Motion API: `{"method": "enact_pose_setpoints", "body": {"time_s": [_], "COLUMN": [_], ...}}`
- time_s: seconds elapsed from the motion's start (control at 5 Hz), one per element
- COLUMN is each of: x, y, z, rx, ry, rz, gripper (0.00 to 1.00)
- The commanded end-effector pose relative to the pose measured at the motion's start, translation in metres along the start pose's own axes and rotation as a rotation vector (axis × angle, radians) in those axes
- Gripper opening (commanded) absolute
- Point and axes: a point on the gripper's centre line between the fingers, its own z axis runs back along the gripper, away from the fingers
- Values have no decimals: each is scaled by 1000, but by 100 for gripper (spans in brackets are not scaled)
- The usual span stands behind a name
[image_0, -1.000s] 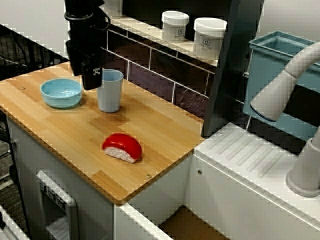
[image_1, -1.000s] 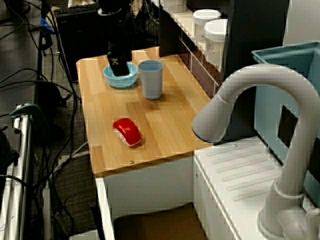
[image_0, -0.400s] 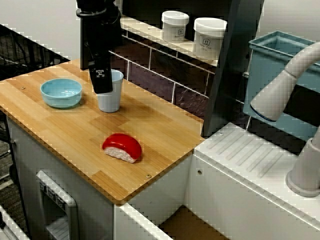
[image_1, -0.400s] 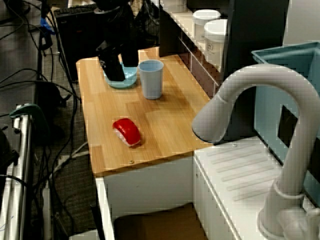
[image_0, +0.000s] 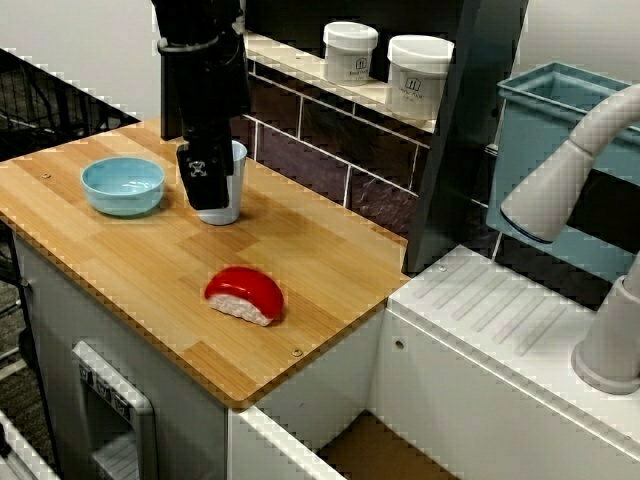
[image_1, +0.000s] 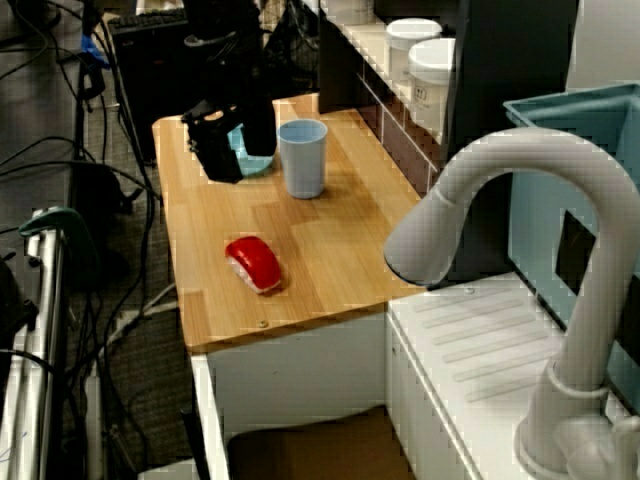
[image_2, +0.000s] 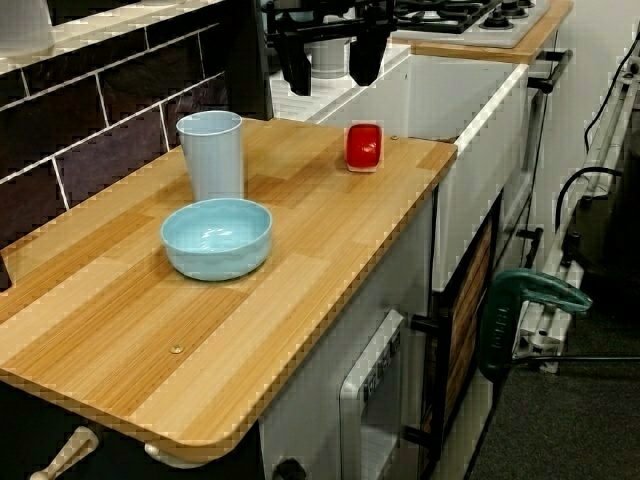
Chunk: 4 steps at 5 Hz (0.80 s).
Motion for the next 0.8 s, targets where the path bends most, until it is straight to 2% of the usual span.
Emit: {"method": "enact_pose_setpoints", "body": {"time_s": [0.0, 0.2, 0.6], "x": [-15, -16, -11], "y": [-22, -33, -41], "z": [-8, -8, -16], "rx": [24, 18, 6], "ry": [-17, -31, -29], "rz": [-82, -93, -131], "gripper": [100, 100, 100]}}
